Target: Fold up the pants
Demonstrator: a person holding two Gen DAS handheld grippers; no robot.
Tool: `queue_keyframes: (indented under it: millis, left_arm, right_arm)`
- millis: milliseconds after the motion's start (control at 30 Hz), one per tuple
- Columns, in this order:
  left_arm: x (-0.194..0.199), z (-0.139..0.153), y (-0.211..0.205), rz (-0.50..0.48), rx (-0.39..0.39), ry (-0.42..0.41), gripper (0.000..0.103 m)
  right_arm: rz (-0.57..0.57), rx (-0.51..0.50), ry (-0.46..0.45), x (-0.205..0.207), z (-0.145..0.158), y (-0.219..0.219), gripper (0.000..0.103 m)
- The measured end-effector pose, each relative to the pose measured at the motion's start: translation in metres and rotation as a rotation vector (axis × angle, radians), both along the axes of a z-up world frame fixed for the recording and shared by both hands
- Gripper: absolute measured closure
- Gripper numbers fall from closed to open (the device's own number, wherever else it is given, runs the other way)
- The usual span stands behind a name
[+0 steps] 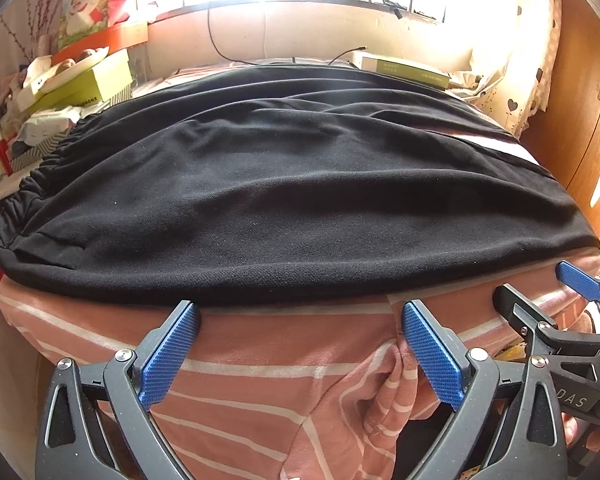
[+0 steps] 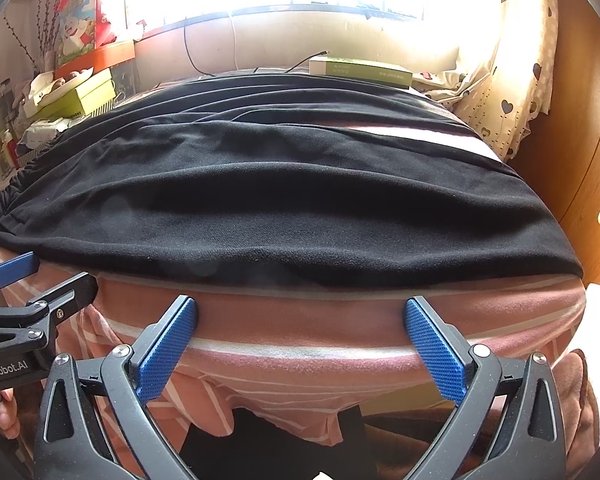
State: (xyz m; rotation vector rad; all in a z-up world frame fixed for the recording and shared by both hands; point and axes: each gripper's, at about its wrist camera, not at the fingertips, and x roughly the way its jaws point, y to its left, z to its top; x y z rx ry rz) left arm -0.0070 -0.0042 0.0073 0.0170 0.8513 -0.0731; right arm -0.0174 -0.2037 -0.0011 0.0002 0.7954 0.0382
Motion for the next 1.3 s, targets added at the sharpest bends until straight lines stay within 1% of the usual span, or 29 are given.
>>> queue_keyframes:
  millis: [1300]
  left_arm:
    - [0.0008, -0.0018, -0.0004, 0.002, 0.008, 0.012, 0.004]
  right_arm:
    - [-0.004, 0.0, 0.003, -0.0003, -0.0016, 0.0004, 0.0]
